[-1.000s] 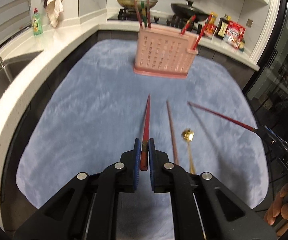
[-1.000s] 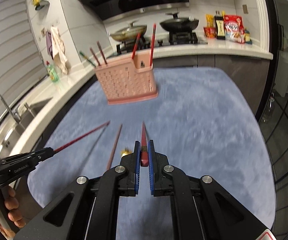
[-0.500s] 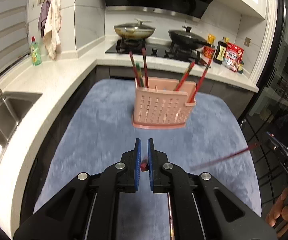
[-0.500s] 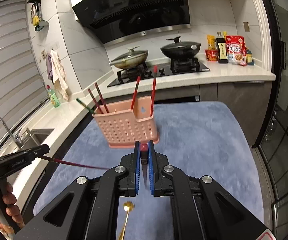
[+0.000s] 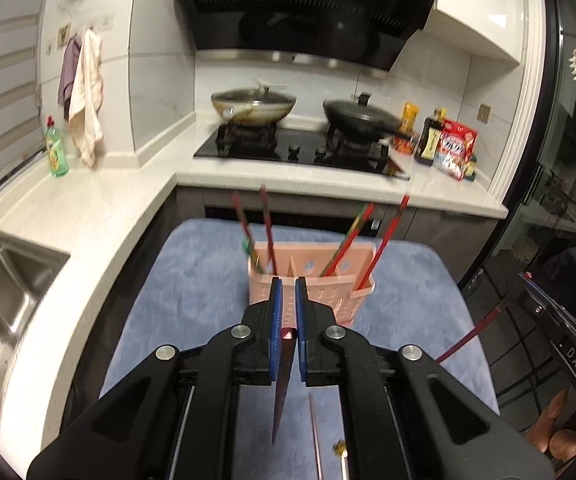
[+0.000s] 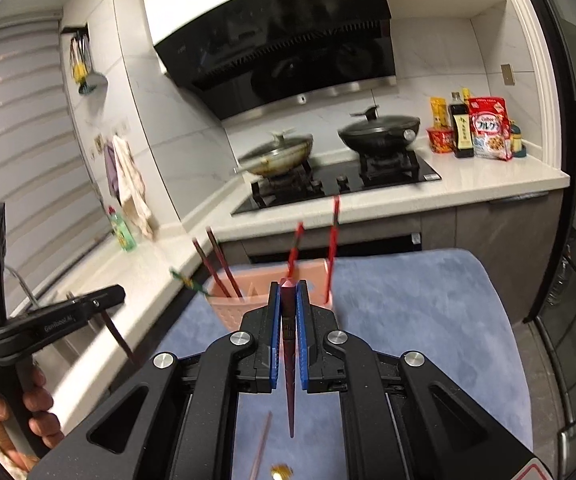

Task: Organize utensils
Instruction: 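Carry both red chopsticks up and lower them into the pink basket, then open both tools to release the chopsticks in the basket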

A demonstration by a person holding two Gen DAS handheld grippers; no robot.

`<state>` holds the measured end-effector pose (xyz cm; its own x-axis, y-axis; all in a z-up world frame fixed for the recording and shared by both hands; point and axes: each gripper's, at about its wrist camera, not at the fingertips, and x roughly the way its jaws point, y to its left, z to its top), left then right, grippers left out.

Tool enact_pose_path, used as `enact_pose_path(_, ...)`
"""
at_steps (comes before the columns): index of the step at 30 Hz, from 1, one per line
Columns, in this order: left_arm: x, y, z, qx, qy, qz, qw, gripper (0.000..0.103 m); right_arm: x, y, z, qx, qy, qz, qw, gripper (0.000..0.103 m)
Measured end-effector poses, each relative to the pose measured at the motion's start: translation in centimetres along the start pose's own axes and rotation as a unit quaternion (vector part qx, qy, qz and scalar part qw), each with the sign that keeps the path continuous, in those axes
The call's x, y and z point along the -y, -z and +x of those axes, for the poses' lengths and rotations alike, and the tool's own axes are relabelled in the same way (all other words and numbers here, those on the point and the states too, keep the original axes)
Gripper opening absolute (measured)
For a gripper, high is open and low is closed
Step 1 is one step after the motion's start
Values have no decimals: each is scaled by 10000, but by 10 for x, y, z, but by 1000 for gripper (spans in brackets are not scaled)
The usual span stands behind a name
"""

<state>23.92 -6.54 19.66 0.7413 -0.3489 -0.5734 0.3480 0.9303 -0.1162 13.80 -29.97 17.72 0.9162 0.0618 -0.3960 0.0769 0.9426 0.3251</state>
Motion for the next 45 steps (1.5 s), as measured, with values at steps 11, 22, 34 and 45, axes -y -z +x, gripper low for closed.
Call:
enact_pose_path(11, 8, -99, -13, 1000, 134, -45, 9949, 6, -15, -91, 42, 647, -345, 198, 9971, 7)
enact_pose_path(22, 6, -140, 38, 1195, 30, -52, 9928, 6, -8, -110, 105, 494, -313, 363, 9976, 7)
enact_pose_path(34, 2, -134, 72, 1009, 31, -91, 9949, 6, 8, -82, 142, 92, -170, 473, 9987, 7)
enact_pose_path(45, 1, -113, 100, 646, 14, -117, 9978, 6, 11, -59, 163, -227, -39, 403, 9989, 7)
